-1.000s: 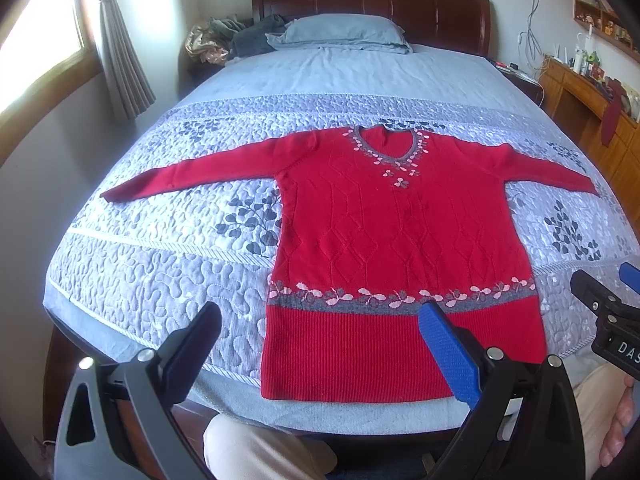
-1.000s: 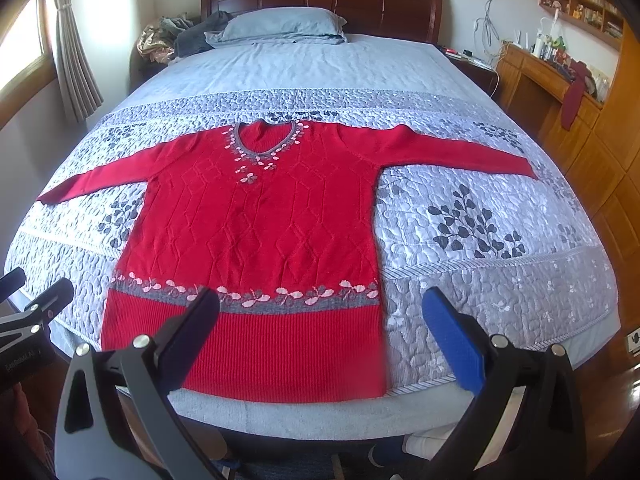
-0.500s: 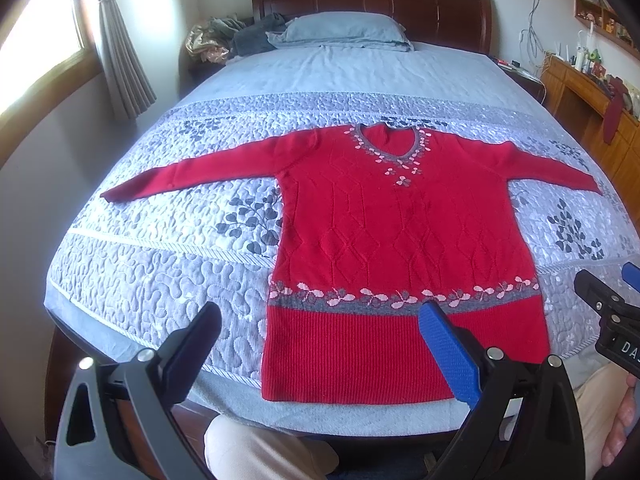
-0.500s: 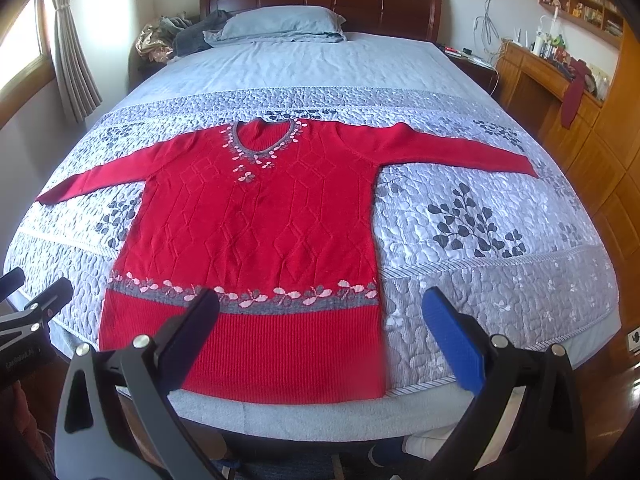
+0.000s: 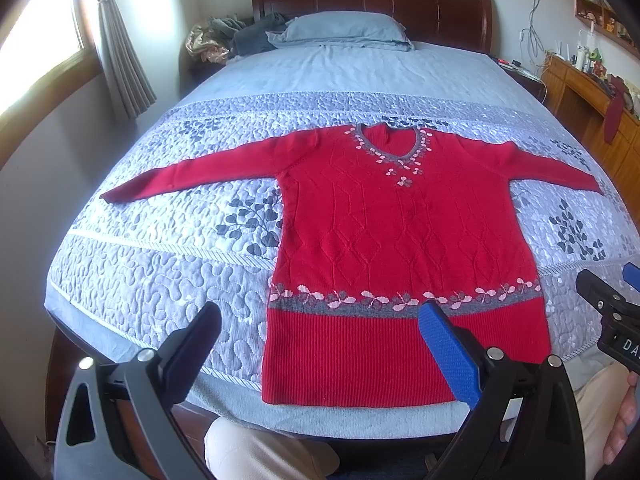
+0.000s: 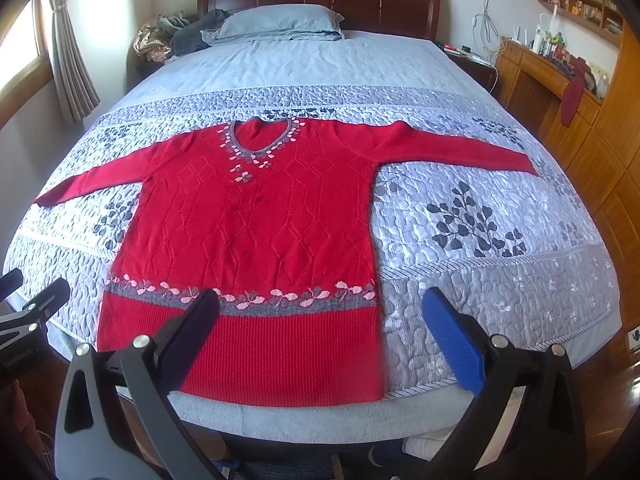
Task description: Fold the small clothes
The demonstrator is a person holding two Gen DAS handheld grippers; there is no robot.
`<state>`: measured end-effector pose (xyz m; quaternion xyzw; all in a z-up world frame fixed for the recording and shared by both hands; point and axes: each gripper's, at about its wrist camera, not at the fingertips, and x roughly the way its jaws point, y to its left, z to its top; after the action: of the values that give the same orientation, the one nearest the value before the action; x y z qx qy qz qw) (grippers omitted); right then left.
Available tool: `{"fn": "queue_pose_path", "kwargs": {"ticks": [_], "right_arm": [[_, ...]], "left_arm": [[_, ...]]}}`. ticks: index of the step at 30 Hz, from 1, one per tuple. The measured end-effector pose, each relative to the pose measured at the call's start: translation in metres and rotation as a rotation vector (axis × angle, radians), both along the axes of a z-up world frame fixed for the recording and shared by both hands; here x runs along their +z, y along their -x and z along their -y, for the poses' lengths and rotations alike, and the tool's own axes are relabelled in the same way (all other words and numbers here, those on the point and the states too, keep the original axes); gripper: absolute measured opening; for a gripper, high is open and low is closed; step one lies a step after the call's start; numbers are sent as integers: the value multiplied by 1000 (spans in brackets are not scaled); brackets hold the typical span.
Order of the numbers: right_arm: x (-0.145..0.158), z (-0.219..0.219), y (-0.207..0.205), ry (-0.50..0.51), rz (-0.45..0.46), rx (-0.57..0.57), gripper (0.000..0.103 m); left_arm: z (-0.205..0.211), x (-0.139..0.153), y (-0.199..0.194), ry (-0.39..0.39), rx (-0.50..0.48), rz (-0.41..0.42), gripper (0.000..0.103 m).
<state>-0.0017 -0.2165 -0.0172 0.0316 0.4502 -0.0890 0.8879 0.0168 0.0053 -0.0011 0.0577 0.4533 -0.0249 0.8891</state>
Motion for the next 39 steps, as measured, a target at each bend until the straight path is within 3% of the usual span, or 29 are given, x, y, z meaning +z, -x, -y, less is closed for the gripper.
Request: {"fn": "queue_pose_path", "kwargs": {"ticks": [39], "right_arm": [[-5, 8, -7, 1, -7, -10, 100]], "left_arm": [[-3, -5, -8, -11, 7, -8, 99]]}}
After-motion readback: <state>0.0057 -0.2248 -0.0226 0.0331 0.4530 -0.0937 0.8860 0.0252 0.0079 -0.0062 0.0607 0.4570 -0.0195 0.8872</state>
